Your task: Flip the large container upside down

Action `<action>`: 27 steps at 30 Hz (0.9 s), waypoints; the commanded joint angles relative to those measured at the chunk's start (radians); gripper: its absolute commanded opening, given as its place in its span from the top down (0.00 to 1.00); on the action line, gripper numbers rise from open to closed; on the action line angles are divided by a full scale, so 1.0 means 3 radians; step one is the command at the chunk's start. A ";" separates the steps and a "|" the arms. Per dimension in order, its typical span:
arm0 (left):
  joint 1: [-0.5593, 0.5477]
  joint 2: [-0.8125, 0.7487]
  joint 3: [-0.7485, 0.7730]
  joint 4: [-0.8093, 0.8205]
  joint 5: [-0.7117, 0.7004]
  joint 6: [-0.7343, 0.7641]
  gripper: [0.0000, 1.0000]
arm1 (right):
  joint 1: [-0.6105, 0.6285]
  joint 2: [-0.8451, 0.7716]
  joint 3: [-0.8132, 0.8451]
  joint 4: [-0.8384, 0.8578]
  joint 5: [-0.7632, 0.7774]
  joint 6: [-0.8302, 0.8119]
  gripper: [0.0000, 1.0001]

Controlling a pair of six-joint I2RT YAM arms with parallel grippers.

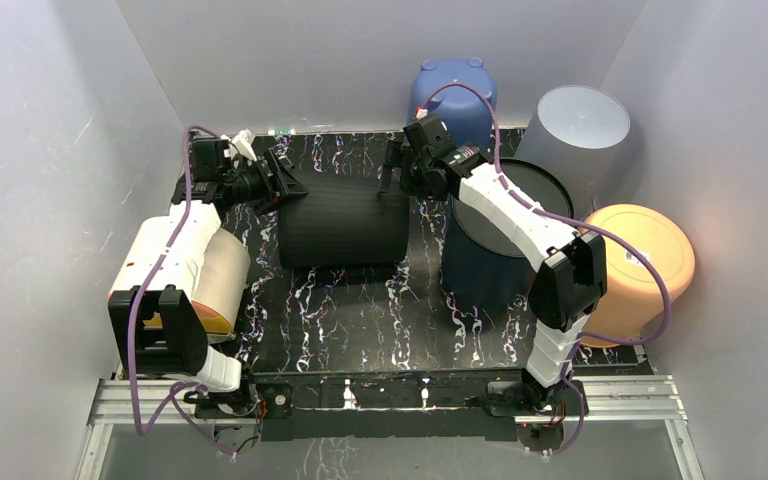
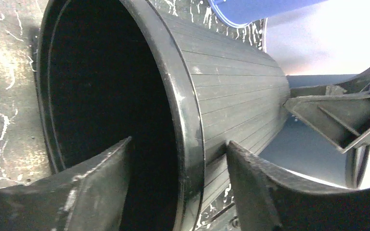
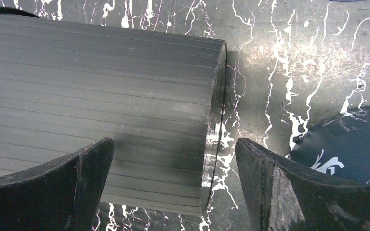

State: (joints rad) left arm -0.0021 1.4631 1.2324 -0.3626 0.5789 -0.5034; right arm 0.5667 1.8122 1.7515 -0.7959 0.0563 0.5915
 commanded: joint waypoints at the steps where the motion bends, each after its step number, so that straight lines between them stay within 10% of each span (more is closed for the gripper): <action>1: -0.0010 0.0007 0.0102 -0.0380 -0.0318 0.0353 0.30 | 0.0002 -0.0028 0.0041 0.0233 -0.0077 0.0076 0.02; 15: -0.0010 -0.0300 0.0318 -0.0765 -0.0608 0.0553 0.35 | -0.0035 -0.0295 -0.0507 0.0731 -0.0489 0.0214 0.10; 27: -0.0011 -0.0301 0.0227 -0.0822 -0.0514 0.0593 0.48 | -0.0079 -0.0723 -0.0883 0.1073 -0.0575 0.0369 0.68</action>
State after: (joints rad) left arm -0.0086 1.3991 1.2968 -0.5659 0.4332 -0.3504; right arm 0.5404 1.6737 1.4857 -0.5602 -0.1104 0.6884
